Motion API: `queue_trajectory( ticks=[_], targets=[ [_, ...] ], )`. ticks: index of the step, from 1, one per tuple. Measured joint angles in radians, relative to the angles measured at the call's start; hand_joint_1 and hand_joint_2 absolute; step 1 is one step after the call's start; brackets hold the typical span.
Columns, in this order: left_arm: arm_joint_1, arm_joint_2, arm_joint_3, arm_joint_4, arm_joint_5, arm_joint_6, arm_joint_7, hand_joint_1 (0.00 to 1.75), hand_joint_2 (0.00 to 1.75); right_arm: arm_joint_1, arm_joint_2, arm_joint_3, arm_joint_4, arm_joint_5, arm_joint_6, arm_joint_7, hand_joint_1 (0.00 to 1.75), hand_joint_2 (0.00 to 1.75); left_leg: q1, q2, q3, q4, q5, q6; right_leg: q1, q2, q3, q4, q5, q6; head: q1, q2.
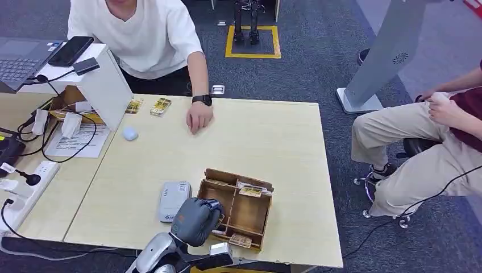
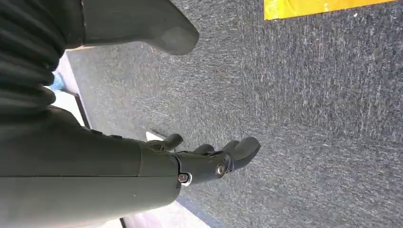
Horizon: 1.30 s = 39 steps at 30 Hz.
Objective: Pass the card to the sensor for recognition and then transmit it.
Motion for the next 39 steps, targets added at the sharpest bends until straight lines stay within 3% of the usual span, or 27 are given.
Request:
queue_trajectory(
  ticks=[8, 13, 16, 21, 28, 39],
  targets=[
    [0.003, 0.0, 0.0, 0.0, 0.008, 0.021, -0.002, 1.75, 1.75, 0.0, 0.0, 0.0, 0.0, 0.006, -0.001, -0.001, 0.0, 1.75, 0.0, 0.0, 0.0, 0.0, 0.0, 0.0, 0.0, 0.0, 0.0, 0.0, 0.0, 0.0, 0.0, 0.0],
    [0.014, -0.005, 0.0, 0.0, 0.035, 0.142, -0.038, 1.75, 1.75, 0.0, 0.0, 0.0, 0.0, 0.005, -0.001, -0.006, 0.0, 1.75, 0.0, 0.0, 0.0, 0.0, 0.0, 0.0, 0.0, 0.0, 0.0, 0.0, 0.0, 0.0, 0.0, 0.0],
    [0.018, -0.011, 0.002, 0.0, 0.048, 0.175, -0.049, 1.75, 1.75, 0.0, 0.0, 0.0, 0.0, 0.003, -0.001, -0.009, 0.0, 1.75, 0.0, 0.0, 0.0, 0.0, 0.0, 0.0, 0.0, 0.0, 0.0, 0.0, 0.0, 0.0, 0.0, 0.0],
    [0.035, -0.033, 0.031, -0.008, 0.122, 0.278, -0.115, 1.75, 1.75, 0.001, 0.0, 0.0, 0.0, -0.003, -0.002, -0.01, 0.0, 1.75, 0.0, 0.0, -0.001, 0.0, 0.0, 0.0, 0.0, 0.0, 0.0, 0.0, 0.0, 0.0, 0.0, 0.0],
    [0.065, -0.082, 0.116, -0.029, 0.176, 0.286, -0.196, 1.75, 1.75, 0.001, 0.0, 0.0, 0.0, -0.014, -0.005, -0.01, 0.0, 1.75, 0.0, 0.0, -0.001, 0.0, 0.0, 0.0, 0.0, 0.0, 0.0, 0.0, 0.0, 0.0, 0.0, 0.0],
    [0.079, -0.112, 0.156, -0.029, 0.228, 0.286, -0.221, 1.75, 1.75, 0.001, 0.0, 0.0, 0.0, -0.021, -0.01, -0.011, 0.0, 1.75, 0.0, 0.0, -0.001, 0.0, 0.0, 0.0, 0.0, 0.0, 0.0, 0.0, 0.0, 0.0, 0.0, 0.0]
  ],
)
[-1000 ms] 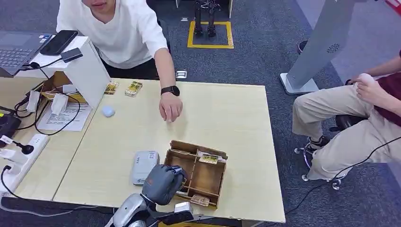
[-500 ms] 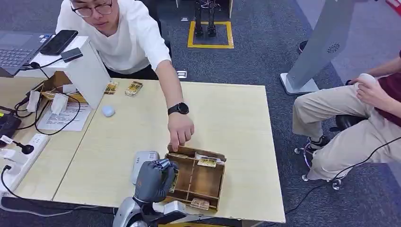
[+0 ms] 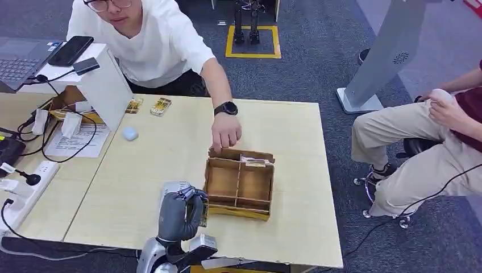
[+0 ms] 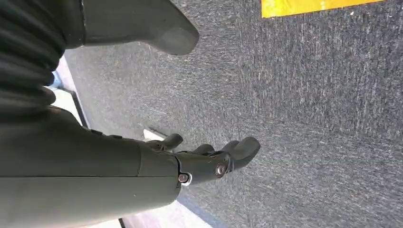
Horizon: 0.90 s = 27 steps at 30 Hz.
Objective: Pass the card to the sensor for recognition and then transmit it.
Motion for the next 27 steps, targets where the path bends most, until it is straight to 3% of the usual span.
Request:
queue_trajectory(
  ticks=[12, 17, 23, 27],
  targets=[
    [0.004, -0.011, 0.022, 0.0, 0.054, 0.0, -0.029, 1.75, 1.75, 0.0, 0.0, 0.0, 0.0, -0.004, -0.002, 0.0, 0.0, 1.75, 0.0, 0.0, 0.0, 0.0, 0.0, 0.0, 0.0, 0.0, 0.0, 0.0, 0.0, 0.0, 0.0, 0.0],
    [0.004, -0.029, 0.039, -0.023, 0.198, 0.001, -0.048, 1.75, 1.75, 0.001, 0.003, 0.0, 0.0, -0.013, -0.009, 0.0, 0.0, 1.75, 0.0, 0.0, 0.0, 0.0, 0.0, 0.0, 0.0, 0.0, 0.0, 0.0, 0.0, 0.0, 0.0, 0.0],
    [-0.031, -0.053, 0.078, -0.043, 0.391, -0.003, -0.019, 1.75, 1.75, 0.001, 0.012, 0.0, 0.0, -0.014, -0.024, 0.005, 0.0, 1.75, 0.0, 0.0, 0.0, 0.0, 0.0, 0.0, 0.0, 0.0, 0.0, 0.0, 0.0, 0.0, 0.0, 0.0],
    [-0.062, -0.061, 0.101, -0.045, 0.445, -0.012, -0.01, 1.75, 1.75, 0.001, 0.015, 0.0, 0.0, -0.012, -0.025, 0.01, 0.0, 1.75, 0.0, 0.0, 0.0, 0.0, 0.0, 0.0, 0.0, 0.0, 0.0, 0.0, 0.0, 0.0, 0.0, 0.0]
  ],
)
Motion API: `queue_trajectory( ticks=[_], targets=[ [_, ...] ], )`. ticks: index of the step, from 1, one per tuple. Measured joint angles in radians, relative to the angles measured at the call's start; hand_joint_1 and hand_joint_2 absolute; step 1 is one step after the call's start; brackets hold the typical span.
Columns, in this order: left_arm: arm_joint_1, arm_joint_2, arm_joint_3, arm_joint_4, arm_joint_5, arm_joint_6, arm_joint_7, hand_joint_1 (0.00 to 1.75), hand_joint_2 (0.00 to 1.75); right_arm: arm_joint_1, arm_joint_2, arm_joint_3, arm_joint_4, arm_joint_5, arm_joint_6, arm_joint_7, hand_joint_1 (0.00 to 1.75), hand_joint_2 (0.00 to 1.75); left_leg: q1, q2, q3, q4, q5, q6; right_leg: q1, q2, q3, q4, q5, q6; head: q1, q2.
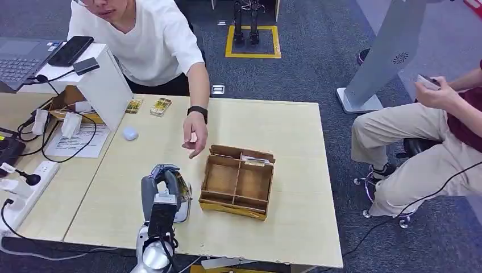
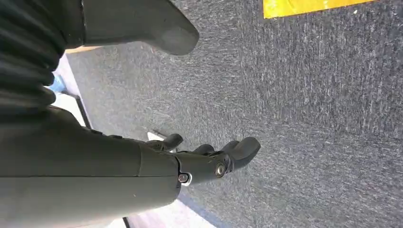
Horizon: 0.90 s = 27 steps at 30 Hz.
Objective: Pass the card to the sensor for recognition and then transmit it.
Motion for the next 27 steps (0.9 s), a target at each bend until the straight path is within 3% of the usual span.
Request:
queue_trajectory(
  ticks=[16, 24, 25, 26, 27],
  targets=[
    [-0.118, -0.003, 0.056, 0.011, 0.213, -0.054, 0.091, 1.75, 1.75, -0.004, 0.001, 0.0, 0.0, 0.051, -0.014, 0.021, 0.0, 1.75, 0.0, 0.0, -0.001, 0.0, 0.0, 0.0, 0.0, 0.0, 0.0, 0.0, 0.0, 0.0, 0.0, 0.0],
    [-0.195, -0.003, 0.091, 0.096, 0.273, -0.023, 0.106, 1.75, 1.75, -0.012, 0.001, 0.0, -0.009, 0.094, -0.022, 0.038, 0.0, 1.75, 0.0, 0.0, -0.001, 0.0, 0.0, 0.0, 0.0, 0.0, 0.0, 0.0, 0.0, 0.0, 0.0, 0.0],
    [-0.206, -0.003, 0.091, 0.11, 0.266, -0.017, 0.109, 1.1, 1.75, -0.013, 0.001, 0.0, -0.011, 0.097, -0.022, 0.043, 0.0, 1.75, 0.0, 0.0, -0.001, 0.0, 0.0, 0.0, 0.0, 0.0, 0.0, 0.0, 0.0, 0.0, 0.0, 0.0],
    [-0.219, -0.003, 0.091, 0.124, 0.259, -0.013, 0.117, 0.26, 1.75, -0.015, 0.001, 0.0, -0.012, 0.099, -0.023, 0.045, 0.0, 1.75, 0.0, 0.0, -0.001, 0.0, 0.0, 0.0, 0.0, 0.0, 0.0, 0.0, 0.0, 0.0, 0.0, 0.0],
    [-0.228, -0.003, 0.092, 0.138, 0.25, -0.008, 0.124, 0.0, 1.75, -0.016, 0.001, 0.0, -0.014, 0.1, -0.023, 0.045, 0.0, 1.75, 0.0, 0.0, -0.001, 0.0, 0.0, 0.0, 0.0, 0.0, 0.0, 0.0, 0.0, 0.0, 0.0, 0.0]
  ],
)
